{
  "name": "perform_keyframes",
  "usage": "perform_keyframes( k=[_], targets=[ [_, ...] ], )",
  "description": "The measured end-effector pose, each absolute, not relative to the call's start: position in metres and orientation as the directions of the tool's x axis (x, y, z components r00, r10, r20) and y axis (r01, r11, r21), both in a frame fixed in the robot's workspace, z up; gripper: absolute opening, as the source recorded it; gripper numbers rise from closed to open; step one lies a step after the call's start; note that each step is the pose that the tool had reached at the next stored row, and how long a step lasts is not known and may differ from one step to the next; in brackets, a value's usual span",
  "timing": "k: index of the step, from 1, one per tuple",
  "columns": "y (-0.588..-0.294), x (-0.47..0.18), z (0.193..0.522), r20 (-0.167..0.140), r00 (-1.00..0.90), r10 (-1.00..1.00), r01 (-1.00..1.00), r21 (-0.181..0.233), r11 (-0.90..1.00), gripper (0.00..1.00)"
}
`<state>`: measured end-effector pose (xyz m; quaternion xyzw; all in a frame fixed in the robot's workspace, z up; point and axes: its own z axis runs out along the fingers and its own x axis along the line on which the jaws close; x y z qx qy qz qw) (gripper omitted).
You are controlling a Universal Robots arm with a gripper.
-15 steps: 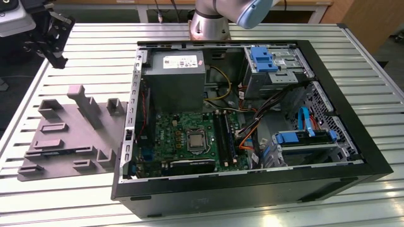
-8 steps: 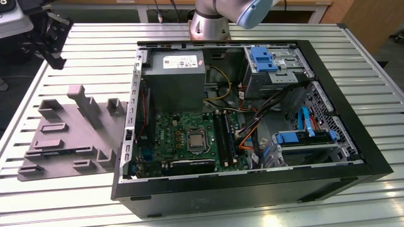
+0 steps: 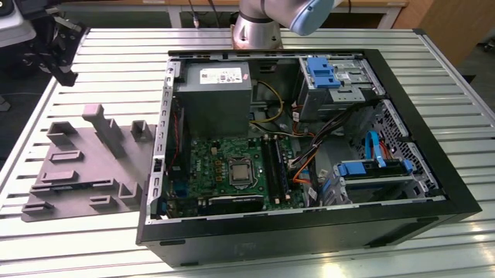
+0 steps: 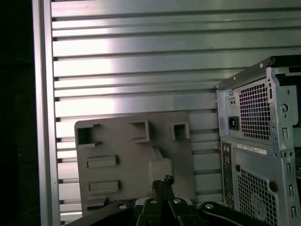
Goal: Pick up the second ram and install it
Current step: 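Reach for the second ram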
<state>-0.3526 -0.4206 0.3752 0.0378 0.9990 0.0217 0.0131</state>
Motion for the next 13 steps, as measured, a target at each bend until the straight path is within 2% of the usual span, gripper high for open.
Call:
perform_keyframes(
  k=[13],
  targets=[
    [-0.4238,-0.3613,0.3737,-0.024,-0.997,0.076,0.075,0.044,0.996,0.11]
  ],
)
